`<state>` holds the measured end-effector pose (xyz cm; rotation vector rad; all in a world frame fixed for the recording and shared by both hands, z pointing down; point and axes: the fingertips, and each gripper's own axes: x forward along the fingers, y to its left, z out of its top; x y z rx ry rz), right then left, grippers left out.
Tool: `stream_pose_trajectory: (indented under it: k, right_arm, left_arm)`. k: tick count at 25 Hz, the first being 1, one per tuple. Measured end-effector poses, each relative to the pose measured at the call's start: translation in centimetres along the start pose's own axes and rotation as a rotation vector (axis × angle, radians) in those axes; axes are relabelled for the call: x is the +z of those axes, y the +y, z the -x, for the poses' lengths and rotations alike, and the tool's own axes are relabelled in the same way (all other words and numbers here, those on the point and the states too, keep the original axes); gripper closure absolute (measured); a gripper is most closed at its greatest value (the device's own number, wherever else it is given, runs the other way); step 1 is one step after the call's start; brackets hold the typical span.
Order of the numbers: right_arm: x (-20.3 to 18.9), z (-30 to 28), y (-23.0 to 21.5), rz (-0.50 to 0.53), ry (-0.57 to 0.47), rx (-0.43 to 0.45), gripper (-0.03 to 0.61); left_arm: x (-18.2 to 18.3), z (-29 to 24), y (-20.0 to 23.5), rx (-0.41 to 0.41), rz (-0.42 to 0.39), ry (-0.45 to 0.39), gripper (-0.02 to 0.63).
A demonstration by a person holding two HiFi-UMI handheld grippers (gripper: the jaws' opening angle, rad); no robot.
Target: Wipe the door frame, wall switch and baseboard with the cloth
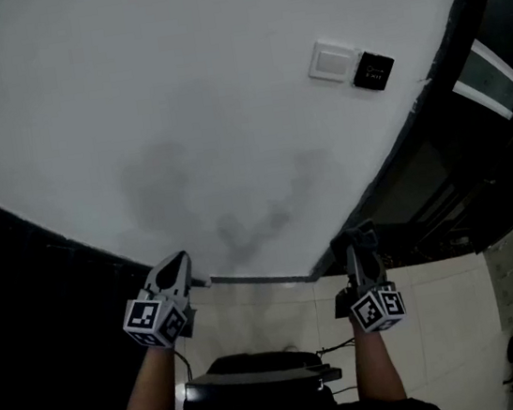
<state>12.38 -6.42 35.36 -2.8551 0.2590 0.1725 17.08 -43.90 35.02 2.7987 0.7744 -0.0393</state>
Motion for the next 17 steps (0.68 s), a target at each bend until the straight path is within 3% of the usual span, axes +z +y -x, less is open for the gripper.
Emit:
stream_pose_trajectory:
  k: [5,17]
  right_arm:
    - [0.1,-0.5,0.2,-0.007,-0.012,-0.022,0.495]
    - [-2.3,-1.9,1.4,-0.004,0.024,-0.045,0.495]
  left_arm:
    - [0.7,-0.5,1.4,-0.002,0.032,-0.051,0.623]
    - [0.3,-0.3,4.7,0.019,0.055,-0.028,0.623]
